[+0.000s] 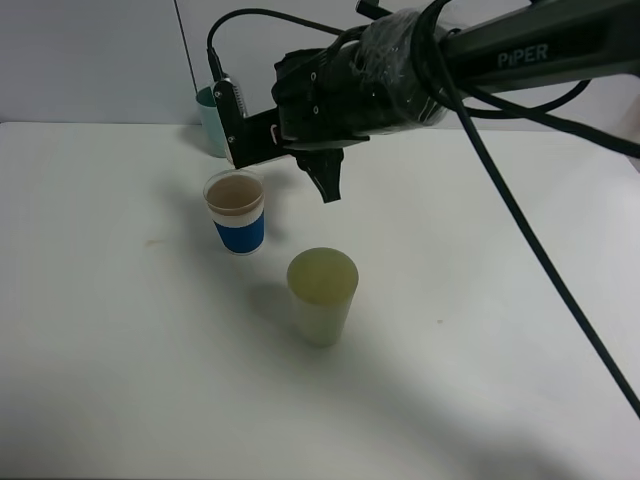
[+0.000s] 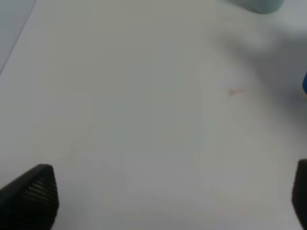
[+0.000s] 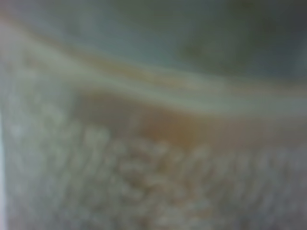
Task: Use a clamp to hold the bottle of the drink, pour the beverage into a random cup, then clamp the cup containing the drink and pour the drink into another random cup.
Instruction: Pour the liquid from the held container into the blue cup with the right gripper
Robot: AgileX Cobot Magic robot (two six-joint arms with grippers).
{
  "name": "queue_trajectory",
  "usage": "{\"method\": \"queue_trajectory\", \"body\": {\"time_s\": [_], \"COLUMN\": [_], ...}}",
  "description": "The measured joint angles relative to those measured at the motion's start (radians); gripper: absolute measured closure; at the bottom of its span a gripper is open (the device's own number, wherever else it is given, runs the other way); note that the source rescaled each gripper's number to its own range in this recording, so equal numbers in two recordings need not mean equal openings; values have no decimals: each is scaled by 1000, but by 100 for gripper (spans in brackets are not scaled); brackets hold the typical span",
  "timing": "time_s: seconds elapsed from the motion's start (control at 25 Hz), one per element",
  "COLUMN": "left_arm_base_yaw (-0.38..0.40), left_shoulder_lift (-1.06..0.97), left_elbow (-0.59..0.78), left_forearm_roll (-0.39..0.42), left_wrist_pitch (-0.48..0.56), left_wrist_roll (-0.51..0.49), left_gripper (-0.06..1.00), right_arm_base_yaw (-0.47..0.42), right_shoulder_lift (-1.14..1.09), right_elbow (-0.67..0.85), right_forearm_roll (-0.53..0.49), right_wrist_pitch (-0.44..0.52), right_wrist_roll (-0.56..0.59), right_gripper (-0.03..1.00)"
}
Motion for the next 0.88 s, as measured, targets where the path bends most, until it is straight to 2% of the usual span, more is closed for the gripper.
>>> {"method": "queue_trajectory", "body": {"time_s": [0.88], "left_arm_base_yaw": [0], "left_shoulder_lift": [0], "left_elbow": [0], "left_forearm_roll": [0], "left_wrist_pitch": [0], "left_wrist_roll": [1], "left_gripper": [-5], "right_arm_base_yaw": [13], "right_shoulder_lift": [0], "right_elbow": [-6], "right_forearm_roll": [-84], "right_wrist_pitch": [4], "right_wrist_roll": [0], "right_gripper": [95]}}
